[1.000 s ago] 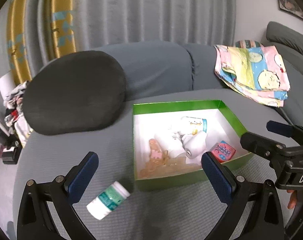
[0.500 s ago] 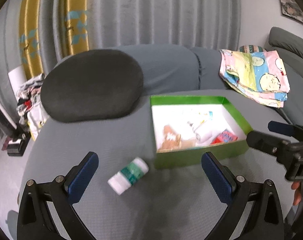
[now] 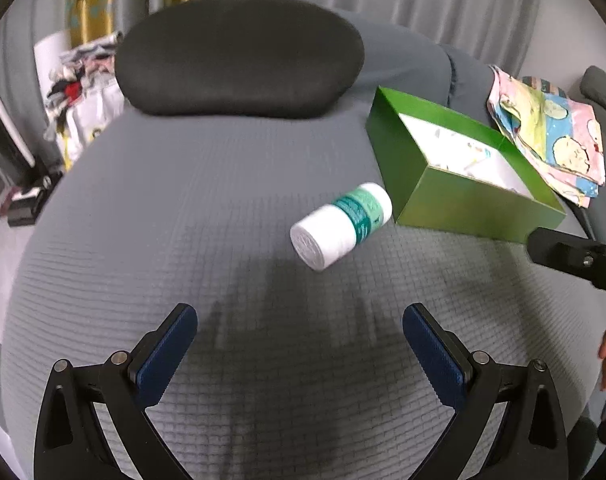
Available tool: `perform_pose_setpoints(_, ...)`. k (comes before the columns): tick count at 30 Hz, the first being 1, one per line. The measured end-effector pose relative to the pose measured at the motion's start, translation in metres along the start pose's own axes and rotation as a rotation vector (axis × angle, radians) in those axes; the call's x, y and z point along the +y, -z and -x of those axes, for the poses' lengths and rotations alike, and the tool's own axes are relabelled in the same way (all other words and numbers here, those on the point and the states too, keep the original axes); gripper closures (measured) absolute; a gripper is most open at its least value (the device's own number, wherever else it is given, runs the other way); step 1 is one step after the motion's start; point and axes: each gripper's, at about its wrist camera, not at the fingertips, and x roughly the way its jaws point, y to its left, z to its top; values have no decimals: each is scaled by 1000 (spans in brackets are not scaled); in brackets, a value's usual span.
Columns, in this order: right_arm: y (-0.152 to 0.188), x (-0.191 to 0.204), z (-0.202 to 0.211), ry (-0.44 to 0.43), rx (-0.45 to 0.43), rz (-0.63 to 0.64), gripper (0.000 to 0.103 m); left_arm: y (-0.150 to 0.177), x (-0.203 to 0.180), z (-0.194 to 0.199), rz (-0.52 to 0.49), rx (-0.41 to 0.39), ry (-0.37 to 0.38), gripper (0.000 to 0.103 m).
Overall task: Organize rigid objects
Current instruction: 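Move the right gripper to the white green-label bottle, then grasp the white green-label bottle with the right gripper, then lower the green-label bottle into the green box and open the right gripper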
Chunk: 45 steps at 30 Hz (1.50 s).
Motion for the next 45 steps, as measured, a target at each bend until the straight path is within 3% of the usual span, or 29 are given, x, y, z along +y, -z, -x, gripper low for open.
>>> perform_pose_setpoints(14,-22,29,-94,-138,99,-26,1,-28,-10,-45,-39,12,115,1)
perform_pose_setpoints(18,-26,31,-107,-162,99,-25,1,-32,-5,-51,-27,16,153,15)
perform_pose_setpoints(21,-27,33,-110,-173,93,-13,1,-34,-3,-59,-19,33,166,28)
perform_pose_setpoints(23,-29,33,-111,-187,91,-9,2,-34,-3,-62,-22,35,169,28)
perform_pose_setpoints(25,-31,33,-113,-186,94,-1,10,-36,-2,-62,-19,30,182,32)
perform_pose_setpoints(27,-33,33,-114,-198,90,6,20,-36,-2,-62,-21,34,190,45)
perform_pose_setpoints(28,-33,33,-114,-215,93,4,28,-36,-2,-64,-23,38,195,46)
perform_pose_setpoints(38,-29,38,-102,-161,31,51,29,-32,-7,-57,-37,10,212,47)
perform_pose_setpoints(45,-31,36,-72,-158,-32,47,29,-30,-10,-25,-45,-42,249,47)
